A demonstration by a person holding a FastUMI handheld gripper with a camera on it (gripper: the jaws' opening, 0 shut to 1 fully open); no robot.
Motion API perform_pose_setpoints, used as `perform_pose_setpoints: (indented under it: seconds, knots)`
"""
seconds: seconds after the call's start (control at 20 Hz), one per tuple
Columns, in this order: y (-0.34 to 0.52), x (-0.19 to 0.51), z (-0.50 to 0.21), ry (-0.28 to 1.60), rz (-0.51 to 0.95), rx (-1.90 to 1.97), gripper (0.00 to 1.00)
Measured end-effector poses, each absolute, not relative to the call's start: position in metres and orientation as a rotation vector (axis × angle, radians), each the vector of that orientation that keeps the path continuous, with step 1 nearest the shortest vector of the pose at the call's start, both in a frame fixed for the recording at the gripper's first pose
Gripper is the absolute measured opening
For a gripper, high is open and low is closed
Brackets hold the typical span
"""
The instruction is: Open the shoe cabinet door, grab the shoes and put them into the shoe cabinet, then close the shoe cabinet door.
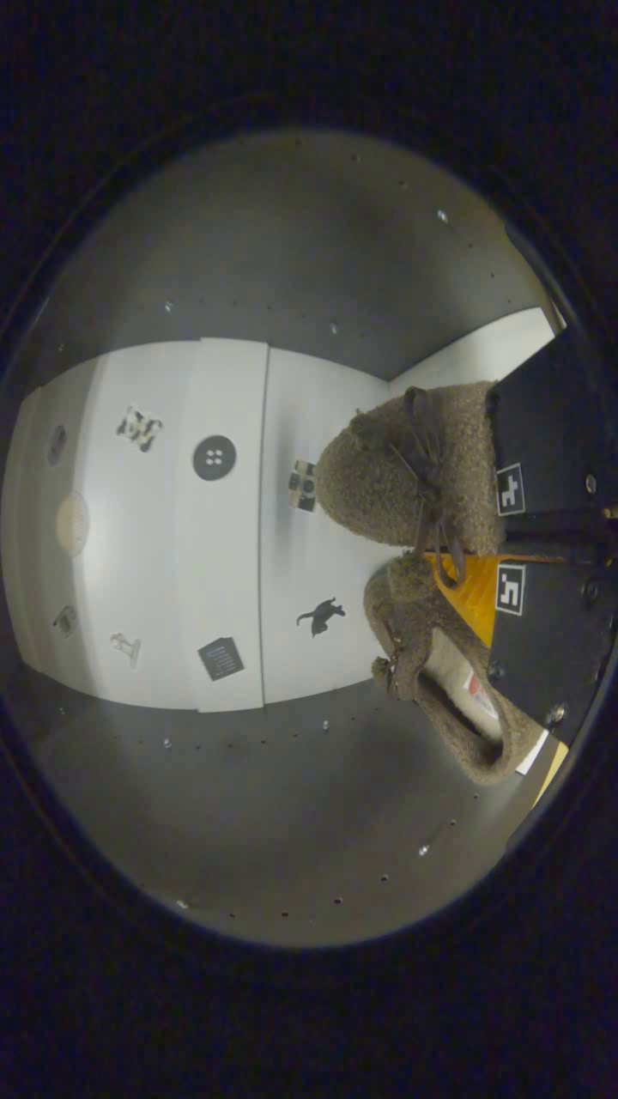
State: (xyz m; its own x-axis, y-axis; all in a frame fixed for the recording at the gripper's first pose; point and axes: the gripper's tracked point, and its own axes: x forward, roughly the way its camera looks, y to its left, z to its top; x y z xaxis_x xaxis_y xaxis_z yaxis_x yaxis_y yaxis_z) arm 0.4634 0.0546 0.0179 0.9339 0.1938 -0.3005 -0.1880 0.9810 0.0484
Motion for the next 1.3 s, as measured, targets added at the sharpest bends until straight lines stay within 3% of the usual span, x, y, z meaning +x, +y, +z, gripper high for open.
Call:
perform_pose_setpoints:
  seconds: [0.45, 0.65, 0.9, 1.15, 1.3]
  knots:
    - [0.046, 0.483, -0.013, 0.521, 0.164, 0.075, 0.1]
    - [0.047, 0.465, 0.003, 0.47, 0.182, 0.076, 0.38]
    - [0.035, 0.383, 0.029, 0.298, 0.158, 0.028, 0.78]
    - [0.039, 0.257, 0.053, 0.131, 0.214, 0.006, 0.82]
    - [0.038, 0.177, 0.056, 0.088, 0.254, 0.017, 1.0]
